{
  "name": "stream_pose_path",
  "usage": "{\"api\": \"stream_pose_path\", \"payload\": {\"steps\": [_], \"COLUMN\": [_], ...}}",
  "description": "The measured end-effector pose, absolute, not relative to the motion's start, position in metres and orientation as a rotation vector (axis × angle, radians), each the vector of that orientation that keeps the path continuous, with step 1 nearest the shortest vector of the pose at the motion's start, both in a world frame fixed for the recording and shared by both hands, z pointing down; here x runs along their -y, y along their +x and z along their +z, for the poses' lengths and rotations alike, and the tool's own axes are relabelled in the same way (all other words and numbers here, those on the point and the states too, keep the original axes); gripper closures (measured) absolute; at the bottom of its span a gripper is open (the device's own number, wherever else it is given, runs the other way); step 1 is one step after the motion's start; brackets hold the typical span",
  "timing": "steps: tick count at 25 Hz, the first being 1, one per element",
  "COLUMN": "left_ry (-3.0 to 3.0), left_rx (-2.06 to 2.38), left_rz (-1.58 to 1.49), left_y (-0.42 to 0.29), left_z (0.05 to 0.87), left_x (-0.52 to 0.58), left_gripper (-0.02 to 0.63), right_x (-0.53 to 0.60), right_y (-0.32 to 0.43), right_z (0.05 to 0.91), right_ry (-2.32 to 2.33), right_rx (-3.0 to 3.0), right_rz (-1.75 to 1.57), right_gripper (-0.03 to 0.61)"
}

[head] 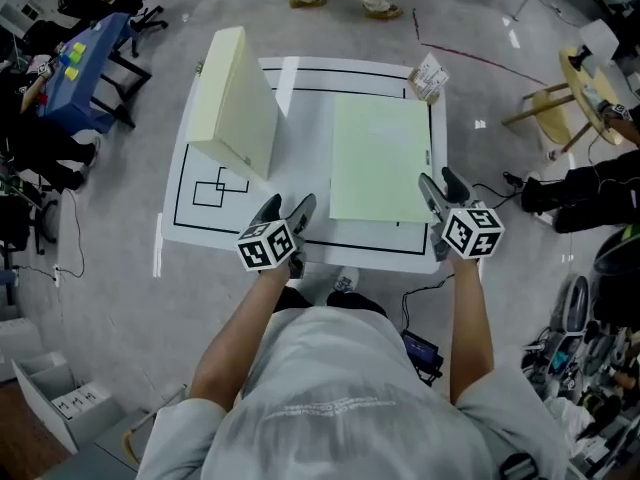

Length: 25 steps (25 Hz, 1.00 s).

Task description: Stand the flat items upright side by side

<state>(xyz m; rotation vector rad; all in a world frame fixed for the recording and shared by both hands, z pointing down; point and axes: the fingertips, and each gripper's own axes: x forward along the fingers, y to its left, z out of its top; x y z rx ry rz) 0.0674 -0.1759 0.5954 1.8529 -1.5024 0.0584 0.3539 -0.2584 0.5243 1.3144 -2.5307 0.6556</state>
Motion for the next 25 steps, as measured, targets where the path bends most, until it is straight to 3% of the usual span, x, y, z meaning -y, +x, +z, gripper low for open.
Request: {"api": "stream_pose_path", "payload": {"steps": [11,25], "left_ry": [1.992,2.005], "left_rx": [1.058,0.941], "left_rz": [0.038,0.178], "left_y": [0.158,0.168], "left_z": [0.588,0.630], "left_x": [0.264,0.310], "left_gripper": [0.222,0.221], "right_x": [0.297,0.348], "right_y": [0.368,0.363], "right_z": [0.562,0.631], "right_ry": [1.254,1.275], "right_rx": [2.465,2.332], "right_rz": [0.950,1.292], "right_gripper": [0.264,0.264]}}
